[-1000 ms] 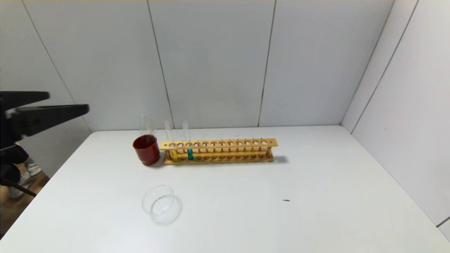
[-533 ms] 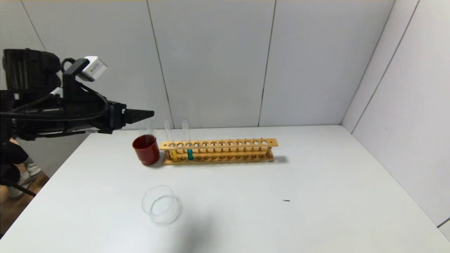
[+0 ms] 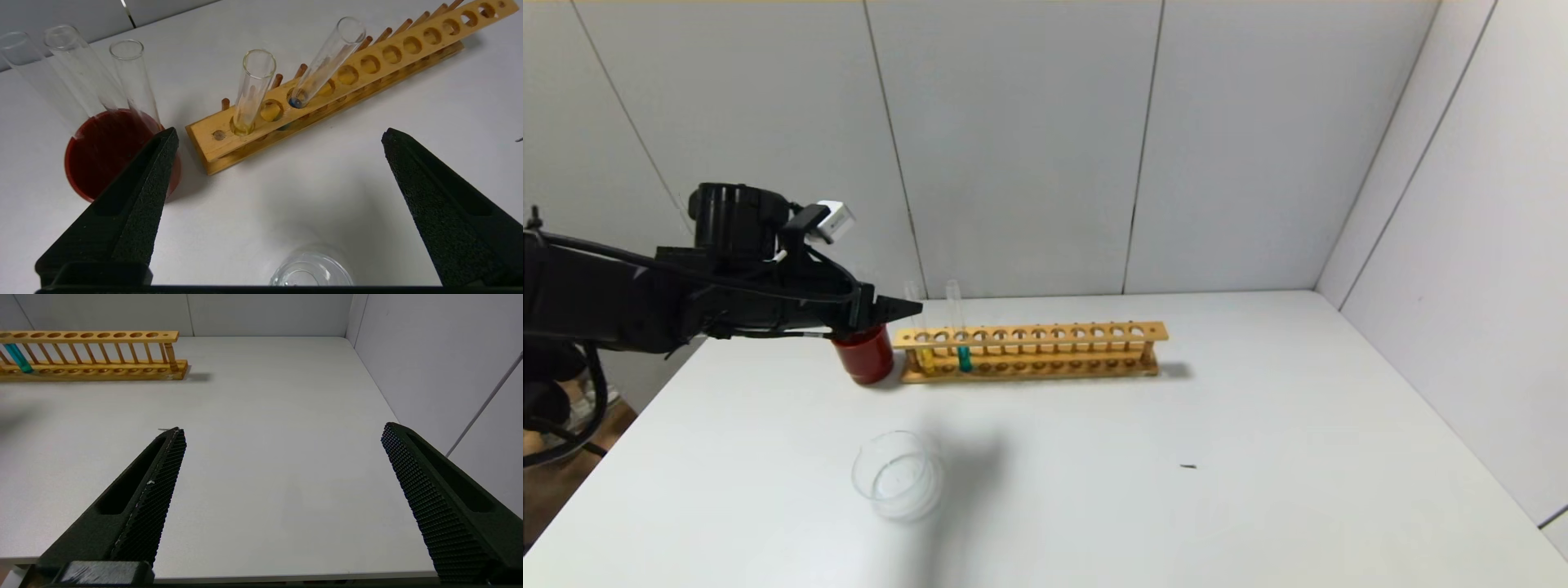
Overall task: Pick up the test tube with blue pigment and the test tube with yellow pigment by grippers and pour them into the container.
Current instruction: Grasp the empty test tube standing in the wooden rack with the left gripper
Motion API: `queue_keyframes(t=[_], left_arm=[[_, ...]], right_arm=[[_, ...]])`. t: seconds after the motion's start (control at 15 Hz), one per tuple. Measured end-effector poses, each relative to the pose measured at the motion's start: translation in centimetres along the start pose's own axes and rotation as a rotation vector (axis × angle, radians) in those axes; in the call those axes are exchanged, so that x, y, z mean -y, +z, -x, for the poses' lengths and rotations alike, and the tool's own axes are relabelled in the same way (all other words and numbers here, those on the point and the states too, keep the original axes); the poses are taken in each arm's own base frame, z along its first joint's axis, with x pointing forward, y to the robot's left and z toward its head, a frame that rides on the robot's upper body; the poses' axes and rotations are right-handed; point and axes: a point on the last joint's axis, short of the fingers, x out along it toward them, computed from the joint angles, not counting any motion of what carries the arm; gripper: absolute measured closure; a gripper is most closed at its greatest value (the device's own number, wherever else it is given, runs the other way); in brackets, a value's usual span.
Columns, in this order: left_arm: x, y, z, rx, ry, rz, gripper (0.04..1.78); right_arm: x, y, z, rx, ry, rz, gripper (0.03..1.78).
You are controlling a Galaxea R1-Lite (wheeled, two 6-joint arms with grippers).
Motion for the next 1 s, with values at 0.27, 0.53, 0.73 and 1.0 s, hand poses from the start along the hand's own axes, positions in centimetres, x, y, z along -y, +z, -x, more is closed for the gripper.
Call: queue_keyframes(t=[0.27,0.53,0.73,1.0], left_arm=[[-0.2,-0.5,-2.4,-0.029,-0.015,0.003,0.07],[-0.9,-0.5,-4.8,-0.039,0.018,0.001,0.07],[-1.5,-0.9,-6.4,-0.053,0.052,0.004,0.08],[-1.7,-1.2,-7.5,-0.060,0.050,0.004,0.37]], right_arm=[[0.0,0.0,0.0,0.000,0.000,0.000,0.06],[0.0,0.0,0.0,0.000,0.001,-0.001,0.06],[0.0,0.0,0.0,0.000,0.001,0.000,0.06],[0.0,0.0,0.0,0.000,0.002,-0.001,0.06]])
